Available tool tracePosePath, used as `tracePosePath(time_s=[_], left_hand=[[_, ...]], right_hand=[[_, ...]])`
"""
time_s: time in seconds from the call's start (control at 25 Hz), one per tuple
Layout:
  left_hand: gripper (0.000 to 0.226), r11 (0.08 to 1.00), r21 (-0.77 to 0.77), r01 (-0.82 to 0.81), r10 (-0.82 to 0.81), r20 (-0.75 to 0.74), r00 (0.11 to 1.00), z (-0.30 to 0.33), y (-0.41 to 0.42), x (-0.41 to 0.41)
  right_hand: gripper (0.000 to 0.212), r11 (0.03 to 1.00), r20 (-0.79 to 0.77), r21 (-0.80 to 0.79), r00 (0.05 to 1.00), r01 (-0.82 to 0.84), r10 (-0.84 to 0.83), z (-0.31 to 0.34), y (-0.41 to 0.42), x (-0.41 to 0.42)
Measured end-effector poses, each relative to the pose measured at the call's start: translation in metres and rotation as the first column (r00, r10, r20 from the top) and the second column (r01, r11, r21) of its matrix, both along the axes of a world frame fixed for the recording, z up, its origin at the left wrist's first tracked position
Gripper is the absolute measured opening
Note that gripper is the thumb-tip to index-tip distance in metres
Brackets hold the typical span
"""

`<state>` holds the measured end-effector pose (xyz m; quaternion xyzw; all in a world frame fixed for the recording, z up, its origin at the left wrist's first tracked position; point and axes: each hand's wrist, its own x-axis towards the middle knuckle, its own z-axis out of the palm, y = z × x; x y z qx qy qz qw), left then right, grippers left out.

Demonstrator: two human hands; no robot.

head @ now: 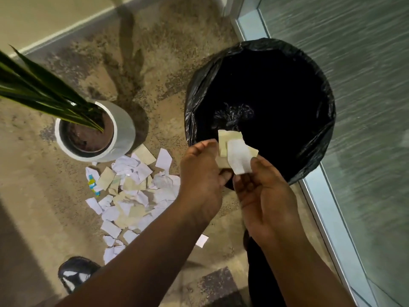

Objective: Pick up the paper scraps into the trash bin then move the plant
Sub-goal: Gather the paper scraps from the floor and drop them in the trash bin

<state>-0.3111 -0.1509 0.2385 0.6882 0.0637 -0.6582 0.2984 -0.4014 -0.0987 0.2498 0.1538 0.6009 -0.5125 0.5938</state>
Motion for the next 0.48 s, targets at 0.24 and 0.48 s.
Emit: tracePosePath(time_s=[0.24, 0.48], left_hand=[[0.019, 0.996, -0.051, -0.079, 0.07, -0.15, 0.986, -0.001, 0.0, -0.002], [0.022, 0.97, -0.239, -0.038, 0.015, -0.098, 0.995, -0.001, 0.022, 0.031]], right_hand=[[0.037, 0.997, 0.055, -0.01, 0.996, 0.078, -0.077, 0.002, -0.001, -0.007], [0.027, 0.988, -0.002, -0.059, 0.989, -0.145, 0.145, 0.0, 0.004, 0.012]])
